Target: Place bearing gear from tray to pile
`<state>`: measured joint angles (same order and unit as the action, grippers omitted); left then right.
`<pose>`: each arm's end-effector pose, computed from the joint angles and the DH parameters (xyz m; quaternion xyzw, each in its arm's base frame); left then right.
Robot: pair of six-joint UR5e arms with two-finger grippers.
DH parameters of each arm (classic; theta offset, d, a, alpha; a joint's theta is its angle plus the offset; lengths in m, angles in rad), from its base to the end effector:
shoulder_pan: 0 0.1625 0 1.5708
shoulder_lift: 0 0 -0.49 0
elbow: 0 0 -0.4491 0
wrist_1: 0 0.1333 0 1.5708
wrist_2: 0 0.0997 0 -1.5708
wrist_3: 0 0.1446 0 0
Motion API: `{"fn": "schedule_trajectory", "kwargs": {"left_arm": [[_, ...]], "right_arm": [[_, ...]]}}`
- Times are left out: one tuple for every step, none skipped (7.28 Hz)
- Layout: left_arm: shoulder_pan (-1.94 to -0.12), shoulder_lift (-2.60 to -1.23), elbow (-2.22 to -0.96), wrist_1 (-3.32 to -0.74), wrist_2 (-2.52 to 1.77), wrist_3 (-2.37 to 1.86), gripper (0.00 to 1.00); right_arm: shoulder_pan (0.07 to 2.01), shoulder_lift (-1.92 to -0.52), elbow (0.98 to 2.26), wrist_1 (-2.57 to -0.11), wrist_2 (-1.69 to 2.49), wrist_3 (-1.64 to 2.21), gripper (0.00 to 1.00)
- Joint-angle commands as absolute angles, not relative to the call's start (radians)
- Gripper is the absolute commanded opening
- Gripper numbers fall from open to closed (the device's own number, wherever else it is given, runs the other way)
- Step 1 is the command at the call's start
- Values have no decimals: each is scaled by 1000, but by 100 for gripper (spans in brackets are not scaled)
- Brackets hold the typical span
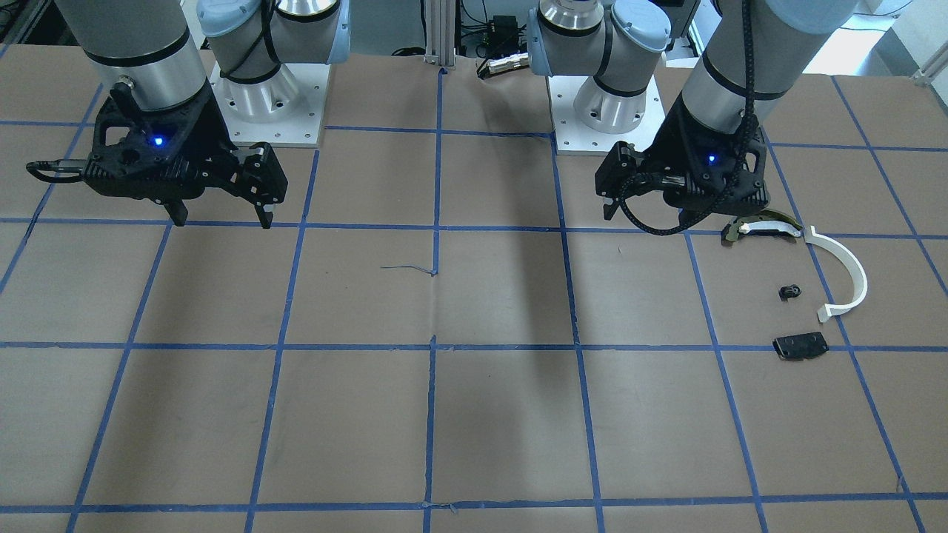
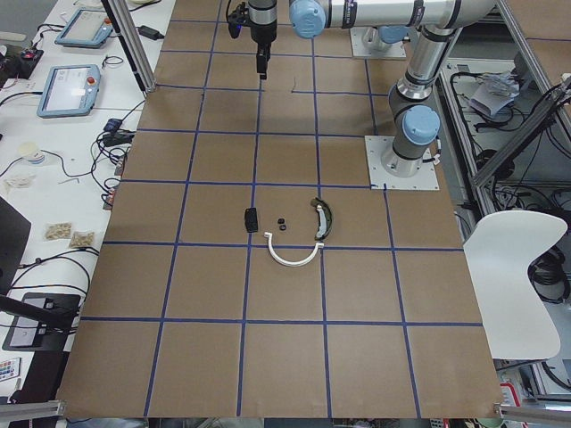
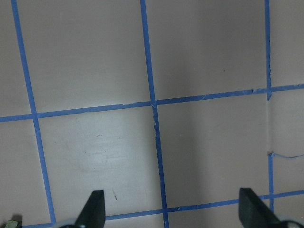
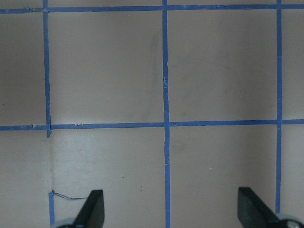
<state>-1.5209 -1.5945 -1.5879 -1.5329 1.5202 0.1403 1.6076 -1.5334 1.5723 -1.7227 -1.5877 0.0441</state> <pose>-0.1125 -0.5659 0.4893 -0.0451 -0.9987 0.0010 0.0253 0.1522 -0.5772 0.5023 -0.0041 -0.9984 0.0568 0.0061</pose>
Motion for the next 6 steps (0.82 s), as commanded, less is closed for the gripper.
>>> {"fn": "schedule_trajectory", "kwargs": {"left_arm": [[-1516,-1588,-1595,-1536,1545,149,100],[-1513,-1586,-1603,-1534,1539,144,100],[-1511,-1585,-1605,-1535,1548,149,100],[-1499,-1583,-1606,-1531,1530,144,100],[-1493,-1583,-1611,-1534,1540,147,100],[-1500,-1583,-1612,-1539,1546,140,100]], "right_arm": [[1608,-1534,1572,-1723,-1588,43,100],[1608,-1534,1572,-1723,-1588,44,100],[1608,-1534,1572,-1723,-1588,44,100],[1608,-1534,1572,-1723,-1588,43,100],[1608,-1534,1574,-1723,-1588,44,100],[1608,-1534,1574,-1723,-1588,44,100]]}}
